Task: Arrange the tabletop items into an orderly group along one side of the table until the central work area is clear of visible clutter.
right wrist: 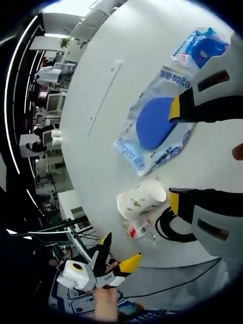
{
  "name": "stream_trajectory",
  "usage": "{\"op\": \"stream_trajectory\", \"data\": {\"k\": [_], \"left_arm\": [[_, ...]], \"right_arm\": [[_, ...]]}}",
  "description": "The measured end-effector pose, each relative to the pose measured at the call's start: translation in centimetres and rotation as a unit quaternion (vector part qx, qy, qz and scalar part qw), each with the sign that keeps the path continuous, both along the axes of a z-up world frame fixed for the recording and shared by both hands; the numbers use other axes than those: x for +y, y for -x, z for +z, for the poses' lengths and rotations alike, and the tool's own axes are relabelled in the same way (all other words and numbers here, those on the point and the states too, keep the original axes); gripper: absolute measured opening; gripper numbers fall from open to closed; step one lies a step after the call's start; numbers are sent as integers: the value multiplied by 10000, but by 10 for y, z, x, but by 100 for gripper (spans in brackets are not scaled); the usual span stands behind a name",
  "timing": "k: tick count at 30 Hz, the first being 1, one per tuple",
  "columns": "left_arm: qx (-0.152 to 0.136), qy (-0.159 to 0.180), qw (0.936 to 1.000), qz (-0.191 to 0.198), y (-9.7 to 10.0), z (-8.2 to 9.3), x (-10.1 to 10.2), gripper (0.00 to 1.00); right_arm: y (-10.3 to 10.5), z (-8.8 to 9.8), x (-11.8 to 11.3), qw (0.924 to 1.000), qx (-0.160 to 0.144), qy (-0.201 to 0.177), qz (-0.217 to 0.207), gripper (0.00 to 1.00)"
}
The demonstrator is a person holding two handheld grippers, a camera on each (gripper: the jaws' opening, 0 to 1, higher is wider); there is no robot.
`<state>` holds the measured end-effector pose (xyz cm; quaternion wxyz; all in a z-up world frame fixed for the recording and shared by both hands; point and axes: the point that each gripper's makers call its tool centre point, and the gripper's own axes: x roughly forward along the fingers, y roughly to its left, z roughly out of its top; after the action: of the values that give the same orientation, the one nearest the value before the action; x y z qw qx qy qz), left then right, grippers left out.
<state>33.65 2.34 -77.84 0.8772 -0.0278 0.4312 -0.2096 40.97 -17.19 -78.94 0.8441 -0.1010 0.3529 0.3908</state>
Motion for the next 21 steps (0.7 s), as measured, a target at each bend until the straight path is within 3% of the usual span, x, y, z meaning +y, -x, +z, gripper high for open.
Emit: {"op": "stream_trajectory", "data": {"k": [8,21], "left_arm": [[57,-110,9996,-271,17,-6,-5,90],[84,-141,9998,-151,26,-7,2,90]], "right_arm": [[5,-1,4,9999,20,34,161,49],[11,-4,10,9993,87,74,342,49]]}}
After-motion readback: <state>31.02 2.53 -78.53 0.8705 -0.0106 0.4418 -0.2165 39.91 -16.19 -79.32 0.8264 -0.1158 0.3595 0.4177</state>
